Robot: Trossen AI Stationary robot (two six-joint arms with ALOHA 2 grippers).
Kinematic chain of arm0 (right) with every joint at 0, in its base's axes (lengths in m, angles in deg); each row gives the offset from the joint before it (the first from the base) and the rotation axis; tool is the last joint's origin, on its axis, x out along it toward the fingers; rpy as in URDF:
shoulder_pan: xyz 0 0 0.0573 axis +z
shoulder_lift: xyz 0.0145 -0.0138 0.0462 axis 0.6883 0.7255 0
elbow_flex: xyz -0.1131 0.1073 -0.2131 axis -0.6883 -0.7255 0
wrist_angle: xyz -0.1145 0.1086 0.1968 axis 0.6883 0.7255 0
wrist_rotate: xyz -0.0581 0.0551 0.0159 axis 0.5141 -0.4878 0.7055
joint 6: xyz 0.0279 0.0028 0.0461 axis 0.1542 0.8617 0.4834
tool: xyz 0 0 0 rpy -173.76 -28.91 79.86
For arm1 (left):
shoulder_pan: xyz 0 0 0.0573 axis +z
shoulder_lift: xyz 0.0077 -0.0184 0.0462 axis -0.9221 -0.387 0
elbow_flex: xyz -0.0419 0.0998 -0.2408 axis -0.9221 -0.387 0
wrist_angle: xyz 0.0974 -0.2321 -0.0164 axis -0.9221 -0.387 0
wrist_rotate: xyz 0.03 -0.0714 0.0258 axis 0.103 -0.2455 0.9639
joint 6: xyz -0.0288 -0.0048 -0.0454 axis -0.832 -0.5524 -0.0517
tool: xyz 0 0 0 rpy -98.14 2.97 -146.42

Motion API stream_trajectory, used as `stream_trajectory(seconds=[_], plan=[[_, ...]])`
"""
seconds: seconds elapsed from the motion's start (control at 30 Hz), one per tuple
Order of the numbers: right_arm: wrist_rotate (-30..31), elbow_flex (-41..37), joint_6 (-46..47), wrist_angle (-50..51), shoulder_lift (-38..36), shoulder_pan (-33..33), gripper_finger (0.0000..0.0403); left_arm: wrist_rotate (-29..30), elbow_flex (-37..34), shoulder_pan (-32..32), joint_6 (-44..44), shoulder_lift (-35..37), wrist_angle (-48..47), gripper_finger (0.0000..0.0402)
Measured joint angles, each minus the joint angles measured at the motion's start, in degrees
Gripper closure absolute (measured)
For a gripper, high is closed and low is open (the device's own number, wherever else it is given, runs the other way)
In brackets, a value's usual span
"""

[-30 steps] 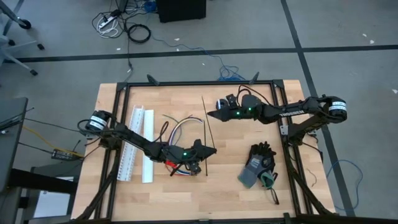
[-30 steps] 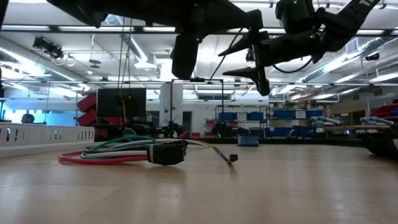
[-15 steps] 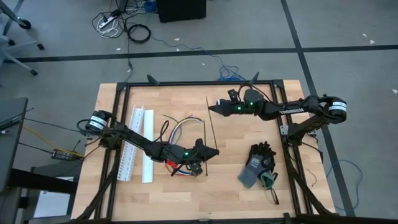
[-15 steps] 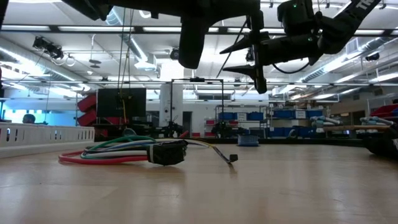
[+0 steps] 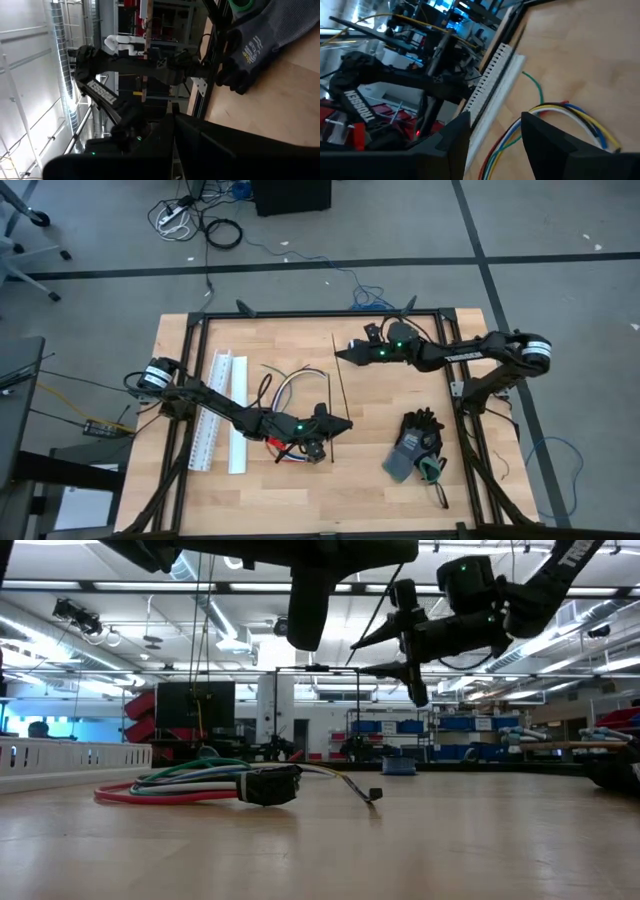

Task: Ziptie cables
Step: Wrap the cables together using a ziptie

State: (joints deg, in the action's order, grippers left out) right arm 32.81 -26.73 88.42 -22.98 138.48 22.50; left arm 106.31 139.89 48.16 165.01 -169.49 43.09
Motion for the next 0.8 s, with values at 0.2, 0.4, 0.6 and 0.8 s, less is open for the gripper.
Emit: stream_trajectory(seconds=[0.2, 0.4, 0.6, 0.8], plan=[[-5.47, 0.04, 3.99, -18.93, 9.26, -1.13, 0.0234, 0.79, -0.02, 0.24, -1.16, 0.02, -0.48, 0.0401], [-6.97, 0.06, 3.74, -20.54, 11.06, -2.90, 0.0237, 1.50, -0.04, 0.22, -3.01, 0.03, -2.12, 0.0401], [-7.56, 0.06, 2.00, -20.38, 11.03, -3.18, 0.0243, 1.57, -0.04, 0.25, -3.20, 0.02, -2.82, 0.0401], [-8.12, 0.07, 1.05, -20.10, 11.03, -3.18, 0.0255, 1.57, -0.04, 0.30, -5.47, 0.03, -2.81, 0.0401]])
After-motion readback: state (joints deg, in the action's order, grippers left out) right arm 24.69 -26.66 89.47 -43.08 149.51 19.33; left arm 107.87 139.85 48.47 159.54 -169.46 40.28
